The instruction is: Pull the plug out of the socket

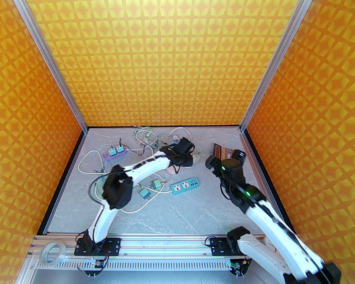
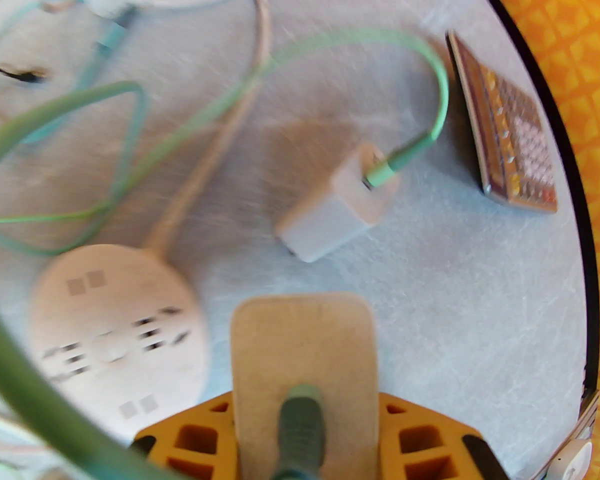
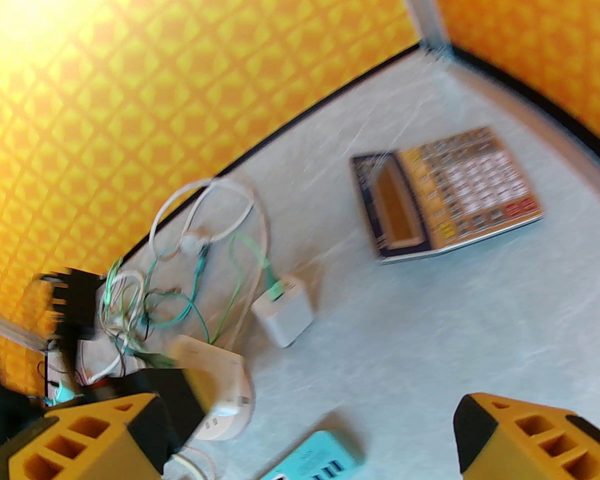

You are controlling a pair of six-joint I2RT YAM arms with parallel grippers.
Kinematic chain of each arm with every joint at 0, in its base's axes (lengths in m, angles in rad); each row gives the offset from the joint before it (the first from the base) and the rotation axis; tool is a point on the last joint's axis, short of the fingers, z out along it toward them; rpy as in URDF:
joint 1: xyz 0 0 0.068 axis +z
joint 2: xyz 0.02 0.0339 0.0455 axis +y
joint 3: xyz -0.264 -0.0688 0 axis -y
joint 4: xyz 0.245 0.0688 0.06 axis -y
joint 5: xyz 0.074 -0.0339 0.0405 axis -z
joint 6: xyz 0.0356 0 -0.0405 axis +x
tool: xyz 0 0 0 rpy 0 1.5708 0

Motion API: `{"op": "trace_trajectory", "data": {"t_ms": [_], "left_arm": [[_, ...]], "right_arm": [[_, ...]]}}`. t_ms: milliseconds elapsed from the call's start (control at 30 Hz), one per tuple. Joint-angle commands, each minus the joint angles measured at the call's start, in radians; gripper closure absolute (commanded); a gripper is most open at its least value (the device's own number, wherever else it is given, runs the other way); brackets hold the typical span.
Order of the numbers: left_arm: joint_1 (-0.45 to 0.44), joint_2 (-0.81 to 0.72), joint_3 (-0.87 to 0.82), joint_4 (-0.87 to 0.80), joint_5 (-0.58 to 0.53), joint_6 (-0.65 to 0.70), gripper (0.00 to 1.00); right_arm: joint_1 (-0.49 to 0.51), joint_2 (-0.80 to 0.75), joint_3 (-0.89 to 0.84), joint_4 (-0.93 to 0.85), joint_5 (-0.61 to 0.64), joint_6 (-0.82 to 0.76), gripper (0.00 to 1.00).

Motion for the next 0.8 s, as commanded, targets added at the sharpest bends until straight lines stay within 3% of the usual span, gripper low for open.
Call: {"op": "trace_trajectory", "data": {"t_ms": [0,133,200,367,500,567,633,700,767], "left_arm": [[-0.007,0.053,0.066,0.019,0.035,-0.023,0.93],[-0.007,0.09,0.084,0.021,0.045,-0.03,0.89],[-0.004,0.091,0.08,0.019,0.045,-0.027,0.72],[-0.001,0.045,0.051,0.013,0.041,-0.014,0.56],[0.001,-0.034,0.018,0.003,0.027,0.006,0.28],[0.002,-0.079,-0.004,-0.002,0.015,0.014,0.22],[0.005,-0.129,-0.038,0.005,0.004,0.022,0.09],[0.013,-0.179,-0.069,0.001,-0.006,0.031,0.01],[0.027,-0.229,-0.106,-0.004,-0.016,0.037,0.01]], "right_arm": [[-0.003,-0.023,-0.021,-0.06,0.055,-0.023,0.02],[-0.003,-0.027,-0.032,-0.064,0.035,-0.02,0.02],[-0.003,-0.027,-0.039,-0.06,0.022,-0.017,0.02],[-0.003,-0.02,-0.043,-0.037,-0.014,-0.016,0.02],[-0.003,-0.001,-0.029,-0.017,-0.06,-0.034,0.02],[-0.003,0.011,-0.02,-0.004,-0.089,-0.052,0.02],[-0.004,0.024,-0.009,0.014,-0.126,-0.073,0.01],[-0.004,0.036,0.002,0.033,-0.16,-0.096,0.01],[-0.004,0.049,0.012,0.057,-0.199,-0.118,0.01]]}}
